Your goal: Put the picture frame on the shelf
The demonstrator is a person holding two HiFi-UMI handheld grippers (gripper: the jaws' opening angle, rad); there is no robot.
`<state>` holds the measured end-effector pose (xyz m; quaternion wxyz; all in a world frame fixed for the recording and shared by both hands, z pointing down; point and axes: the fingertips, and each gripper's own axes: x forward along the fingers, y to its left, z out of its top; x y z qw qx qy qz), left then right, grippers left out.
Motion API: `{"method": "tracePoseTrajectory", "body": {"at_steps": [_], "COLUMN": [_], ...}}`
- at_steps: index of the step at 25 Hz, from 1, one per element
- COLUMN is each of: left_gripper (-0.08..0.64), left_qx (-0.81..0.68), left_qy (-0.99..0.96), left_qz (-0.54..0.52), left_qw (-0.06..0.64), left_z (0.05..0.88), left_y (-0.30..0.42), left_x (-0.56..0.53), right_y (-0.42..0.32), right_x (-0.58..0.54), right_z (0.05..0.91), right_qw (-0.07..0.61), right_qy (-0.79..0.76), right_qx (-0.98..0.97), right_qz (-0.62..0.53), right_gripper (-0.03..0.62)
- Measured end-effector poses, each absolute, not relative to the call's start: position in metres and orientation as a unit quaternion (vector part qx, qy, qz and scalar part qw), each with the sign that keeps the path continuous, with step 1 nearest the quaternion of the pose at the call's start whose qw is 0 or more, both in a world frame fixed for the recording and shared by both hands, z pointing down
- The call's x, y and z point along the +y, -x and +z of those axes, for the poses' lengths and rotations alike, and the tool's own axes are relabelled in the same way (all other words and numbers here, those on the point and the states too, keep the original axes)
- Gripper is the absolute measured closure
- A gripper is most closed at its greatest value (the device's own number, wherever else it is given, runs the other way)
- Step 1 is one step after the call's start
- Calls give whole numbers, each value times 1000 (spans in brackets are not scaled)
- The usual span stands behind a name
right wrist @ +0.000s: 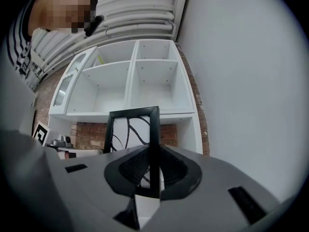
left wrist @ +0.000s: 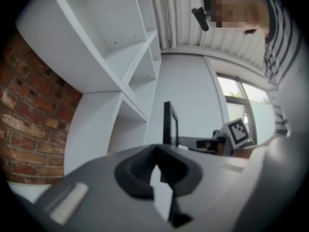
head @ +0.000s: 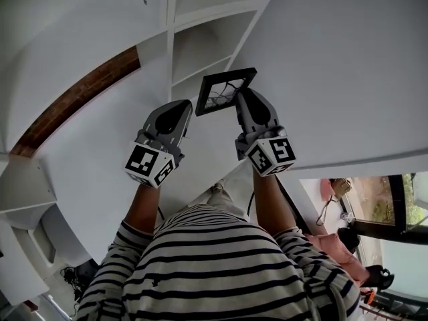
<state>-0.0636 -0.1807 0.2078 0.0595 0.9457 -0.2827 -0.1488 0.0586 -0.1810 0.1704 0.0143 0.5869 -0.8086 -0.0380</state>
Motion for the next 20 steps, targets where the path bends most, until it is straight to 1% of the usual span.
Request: {"method": "tracePoseTrajectory", "body": {"at_steps": [5,11,13,17,18,20], "left_gripper": [554,554,554,554,554,554], "left_qx": [-309,-361,-380,-410,-416,-423], "left_qy": [-939,-923,-918,-910,-908,-904], "left_qz": [-141,-122,-104,-46,-39,-35], "left_qw": [51,48,45,43,42,39], "left_z": [210,206,242,389,406,415], "left_y": [60,55,28,-72,-83,-92], "left_x": [-177,-199,-216,-257,-261,-263], "right_y": [-62,-66,-91,-188,-198,-205], "right_x": [-187,-230,-256,-309,-315,-321], "right_z": [175,173,215,377,396,406], "right_qw": [7,8,0,-36,-42,-47], "right_qy": [-561,-515,-498,-474,-469,-463], "right_qx": [-827,-857,-867,-880,-882,-885], "right_qz": [-37,-30,-18,22,27,27], "right_gripper": [534,534,534,534,534,534]}}
